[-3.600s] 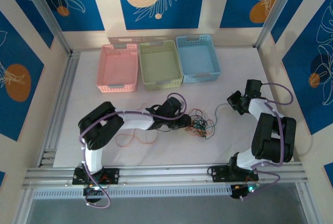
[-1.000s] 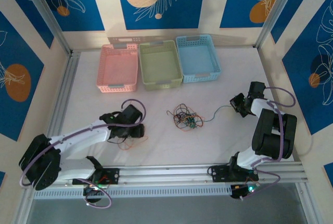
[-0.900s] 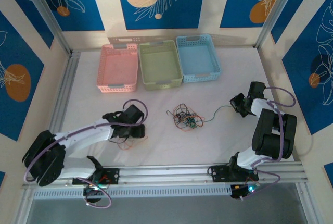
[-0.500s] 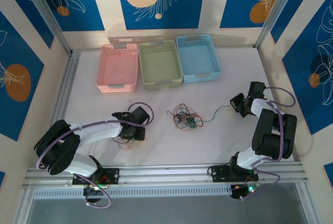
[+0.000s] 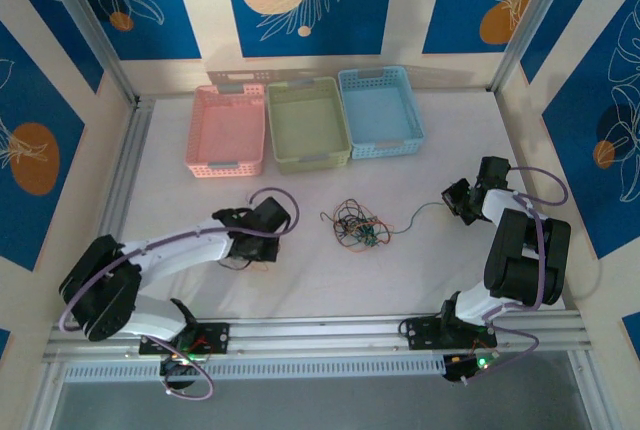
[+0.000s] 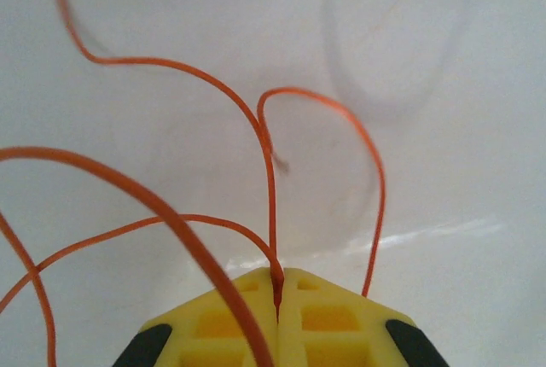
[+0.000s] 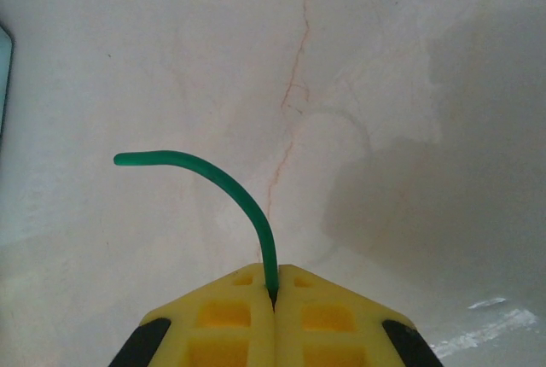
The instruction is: Untangle the cables
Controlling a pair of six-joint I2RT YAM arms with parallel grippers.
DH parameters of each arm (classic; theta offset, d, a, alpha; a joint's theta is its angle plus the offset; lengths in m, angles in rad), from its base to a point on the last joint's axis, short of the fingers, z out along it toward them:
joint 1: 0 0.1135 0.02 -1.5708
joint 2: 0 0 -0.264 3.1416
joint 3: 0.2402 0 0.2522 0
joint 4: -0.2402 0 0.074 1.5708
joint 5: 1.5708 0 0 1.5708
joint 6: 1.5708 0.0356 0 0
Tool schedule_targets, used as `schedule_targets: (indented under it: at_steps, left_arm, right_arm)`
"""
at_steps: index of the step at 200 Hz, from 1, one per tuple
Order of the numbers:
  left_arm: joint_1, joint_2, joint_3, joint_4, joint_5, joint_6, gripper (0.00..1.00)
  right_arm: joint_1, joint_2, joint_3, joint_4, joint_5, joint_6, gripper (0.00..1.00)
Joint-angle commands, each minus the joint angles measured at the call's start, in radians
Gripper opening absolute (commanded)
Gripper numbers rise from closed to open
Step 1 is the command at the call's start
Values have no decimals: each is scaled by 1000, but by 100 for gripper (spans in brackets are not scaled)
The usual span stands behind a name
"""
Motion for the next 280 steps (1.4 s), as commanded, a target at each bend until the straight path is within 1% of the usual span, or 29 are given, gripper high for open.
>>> schedule_targets:
  at_steps: [1, 16, 47, 69, 95, 142, 164, 187, 209, 219, 227, 235, 249, 254, 262, 280]
  left_arm:
    - [29, -45, 164, -98, -57, 78, 0]
    - [73, -46, 271, -141, -52, 125, 0]
    - [202, -1, 504, -218, -33, 216, 0]
    - [306, 38, 618, -212, -13, 257, 0]
    - [407, 122, 725, -175, 22, 293, 0]
    - [533, 333, 871, -112, 65, 318, 0]
    - [587, 425, 888, -22, 90, 326, 0]
    - [626, 553, 938, 24, 125, 332, 0]
    - [639, 673, 1022, 30, 135, 351, 0]
    - [643, 728, 1076, 1, 131, 352, 6]
    - [647, 760, 1102, -2, 134, 358, 14]
    - [651, 782, 1122, -1, 133, 362, 28]
    - [658, 805, 1149, -6, 131, 364, 57]
    - [660, 806, 1156, -10, 133, 363, 64]
    - [660, 801, 1162, -16, 146, 360, 70]
    - [657, 749, 1145, -25, 185, 351, 72]
  right_arm:
    - [-2, 5, -7, 2, -18, 11, 0]
    - [-4, 4, -8, 2, -18, 11, 0]
    - [-4, -2, -12, 4, -15, 14, 0]
    - [-4, -4, -14, 5, -16, 15, 0]
    - [-4, 2, -8, 2, -17, 11, 0]
    - [-3, 9, -2, -3, -15, 10, 0]
    - [-5, 12, -2, -3, -21, 14, 0]
    - [-11, 15, -7, 1, -30, 14, 0]
    - [-9, 16, -4, 2, -32, 11, 0]
    - [-6, 11, -7, 5, -32, 8, 0]
    - [-5, 9, -8, 6, -31, 9, 0]
    - [-4, 6, -9, 8, -30, 8, 0]
    - [3, 6, -10, 8, -32, 6, 0]
    - [3, 6, -9, 10, -33, 7, 0]
    - [6, 6, -10, 10, -33, 5, 0]
    - [7, 5, -11, 11, -35, 6, 0]
